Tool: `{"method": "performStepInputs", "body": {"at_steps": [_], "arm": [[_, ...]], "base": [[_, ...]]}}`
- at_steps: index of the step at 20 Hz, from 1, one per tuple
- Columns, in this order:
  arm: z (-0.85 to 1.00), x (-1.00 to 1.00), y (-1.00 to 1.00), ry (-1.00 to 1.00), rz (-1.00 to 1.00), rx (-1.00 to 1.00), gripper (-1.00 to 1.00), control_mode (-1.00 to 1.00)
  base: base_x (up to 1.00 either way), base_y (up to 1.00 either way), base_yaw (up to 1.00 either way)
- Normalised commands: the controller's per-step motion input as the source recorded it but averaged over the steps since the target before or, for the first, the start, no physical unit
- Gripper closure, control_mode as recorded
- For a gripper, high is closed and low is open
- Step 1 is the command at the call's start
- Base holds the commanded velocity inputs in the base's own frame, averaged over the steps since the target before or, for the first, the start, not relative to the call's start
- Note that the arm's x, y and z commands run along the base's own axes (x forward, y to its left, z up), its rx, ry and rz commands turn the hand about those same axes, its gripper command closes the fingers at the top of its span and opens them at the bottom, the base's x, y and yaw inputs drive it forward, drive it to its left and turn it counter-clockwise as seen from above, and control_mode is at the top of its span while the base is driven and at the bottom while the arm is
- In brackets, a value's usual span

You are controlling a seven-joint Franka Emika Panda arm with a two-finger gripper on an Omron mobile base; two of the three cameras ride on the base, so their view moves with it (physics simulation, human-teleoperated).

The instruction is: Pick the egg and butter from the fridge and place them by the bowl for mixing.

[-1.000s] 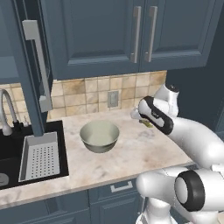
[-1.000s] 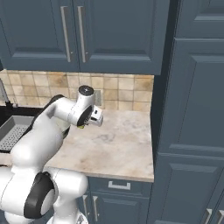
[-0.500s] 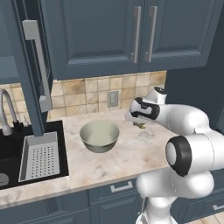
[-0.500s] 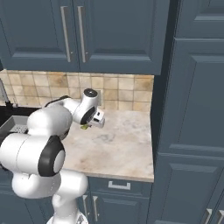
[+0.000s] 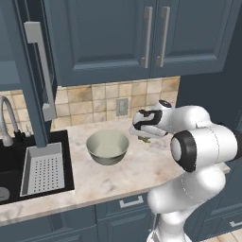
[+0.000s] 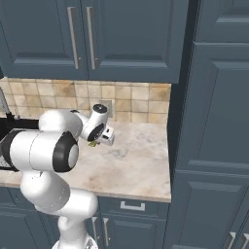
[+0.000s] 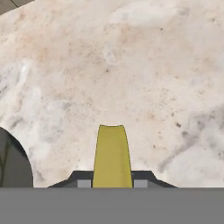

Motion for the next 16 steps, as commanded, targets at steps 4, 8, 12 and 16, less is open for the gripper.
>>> {"method": "performStepInputs", "body": {"at_steps": [4,8,12,16], "arm": [[-0.29,0.08,0.07,0.0,0.0,0.07,1.0,-1.0],[-0.22,0.08,0.0,0.02,0.0,0.13,1.0,-1.0],[-0.18,0.11,0.04,0.0,0.0,0.09,1.0,-1.0],[-0.19,0.08,0.17,0.0,0.0,0.03,1.0,-1.0]], "base": [[0.0,0.0,0.0],[0.0,0.0,0.0],[0.0,0.0,0.0],[0.0,0.0,0.0]]}}
